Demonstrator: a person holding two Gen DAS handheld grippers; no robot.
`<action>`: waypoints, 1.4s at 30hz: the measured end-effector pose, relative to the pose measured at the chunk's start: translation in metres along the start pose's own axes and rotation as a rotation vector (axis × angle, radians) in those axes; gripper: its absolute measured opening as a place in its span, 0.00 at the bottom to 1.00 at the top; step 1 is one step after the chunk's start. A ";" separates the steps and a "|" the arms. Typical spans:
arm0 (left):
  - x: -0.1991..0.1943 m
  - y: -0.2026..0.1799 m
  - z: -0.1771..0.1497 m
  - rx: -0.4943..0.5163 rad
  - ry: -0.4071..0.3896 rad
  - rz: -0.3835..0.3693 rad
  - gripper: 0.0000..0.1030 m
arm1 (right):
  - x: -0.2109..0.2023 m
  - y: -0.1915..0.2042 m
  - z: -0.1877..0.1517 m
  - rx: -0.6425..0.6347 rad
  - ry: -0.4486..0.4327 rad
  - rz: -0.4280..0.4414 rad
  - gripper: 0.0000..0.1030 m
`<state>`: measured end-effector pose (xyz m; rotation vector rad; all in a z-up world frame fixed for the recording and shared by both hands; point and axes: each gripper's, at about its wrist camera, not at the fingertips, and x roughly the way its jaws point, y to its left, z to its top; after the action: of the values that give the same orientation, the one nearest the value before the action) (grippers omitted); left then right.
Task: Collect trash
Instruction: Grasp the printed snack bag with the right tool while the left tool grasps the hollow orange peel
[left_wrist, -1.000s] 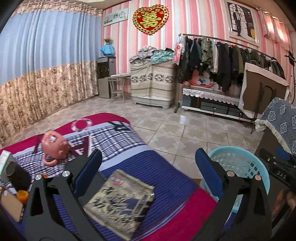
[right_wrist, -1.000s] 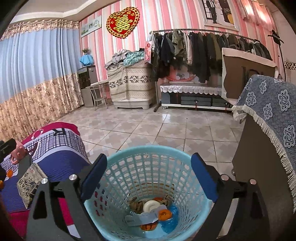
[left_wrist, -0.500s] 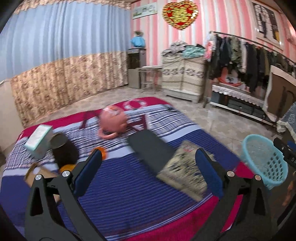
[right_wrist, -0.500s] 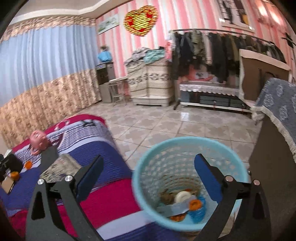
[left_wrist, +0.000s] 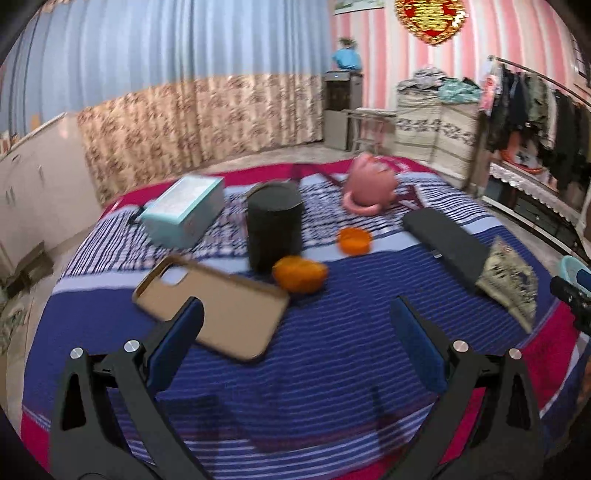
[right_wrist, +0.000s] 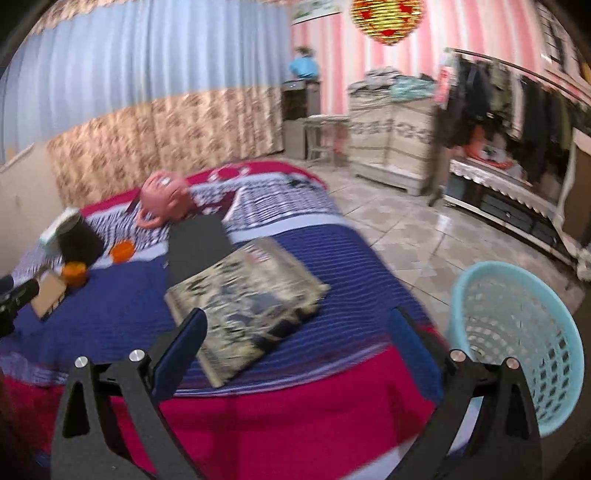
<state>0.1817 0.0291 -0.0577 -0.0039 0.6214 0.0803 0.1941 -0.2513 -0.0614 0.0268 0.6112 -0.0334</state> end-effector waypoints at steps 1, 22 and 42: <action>0.003 0.005 -0.002 -0.008 0.008 0.010 0.95 | 0.006 0.008 -0.001 -0.025 0.020 0.003 0.93; 0.069 -0.001 0.022 -0.009 0.136 -0.021 0.94 | 0.029 0.034 -0.003 -0.093 0.128 0.107 0.29; 0.073 -0.017 0.021 0.011 0.152 -0.034 0.34 | 0.004 0.013 0.006 -0.047 0.058 0.130 0.23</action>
<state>0.2547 0.0184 -0.0836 -0.0098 0.7730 0.0443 0.2009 -0.2387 -0.0584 0.0224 0.6666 0.1078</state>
